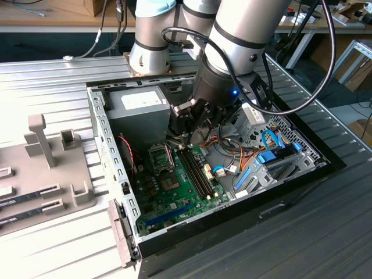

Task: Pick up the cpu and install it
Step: 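Pick up the cpu and move it towards the insertion slot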

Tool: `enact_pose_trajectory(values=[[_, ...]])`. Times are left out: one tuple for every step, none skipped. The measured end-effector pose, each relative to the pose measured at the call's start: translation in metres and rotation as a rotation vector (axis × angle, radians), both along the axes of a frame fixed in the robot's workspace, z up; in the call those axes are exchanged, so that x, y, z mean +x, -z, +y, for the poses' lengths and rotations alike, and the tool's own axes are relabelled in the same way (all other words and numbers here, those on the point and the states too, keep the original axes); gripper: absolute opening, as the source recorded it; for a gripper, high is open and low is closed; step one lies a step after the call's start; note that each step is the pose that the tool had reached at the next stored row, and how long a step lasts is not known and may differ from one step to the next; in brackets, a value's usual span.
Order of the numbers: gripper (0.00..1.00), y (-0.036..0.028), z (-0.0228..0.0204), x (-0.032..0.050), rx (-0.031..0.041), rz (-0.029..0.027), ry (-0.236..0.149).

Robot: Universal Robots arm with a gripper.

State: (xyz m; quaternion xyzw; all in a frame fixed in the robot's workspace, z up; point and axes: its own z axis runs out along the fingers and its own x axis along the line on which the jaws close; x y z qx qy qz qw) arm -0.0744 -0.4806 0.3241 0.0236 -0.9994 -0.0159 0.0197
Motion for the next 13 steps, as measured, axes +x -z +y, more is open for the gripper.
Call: enact_pose_trajectory(values=[[0.47, 0.0002, 0.0, 0.0004, 0.0, 0.0, 0.0], [0.47, 0.0005, 0.0, 0.001, 0.0, 0.0, 0.0], [0.47, 0.0007, 0.0, 0.0014, -0.0001, 0.0, 0.0], [0.47, 0.0011, 0.0, 0.0022, 0.0, 0.0, 0.0], [0.47, 0.0013, 0.0, 0.0026, -0.0001, 0.0, 0.0], [0.47, 0.0015, 0.0, 0.003, -0.0001, 0.0, 0.0], [0.47, 0.0017, 0.0, 0.0034, -0.0001, 0.0, 0.0], [0.47, 0.002, 0.0, 0.0038, -0.0001, 0.0, 0.0], [0.47, 0.0022, 0.0, 0.0042, -0.0001, 0.0, 0.0], [0.47, 0.0025, 0.0, 0.0048, -0.0001, 0.0, 0.0], [0.47, 0.0028, 0.0, 0.0056, -0.0001, 0.0, 0.0], [0.47, 0.0031, 0.0, 0.0061, -0.0001, 0.0, 0.0], [0.47, 0.0033, 0.0, 0.0065, 0.0, 0.0, 0.0]])
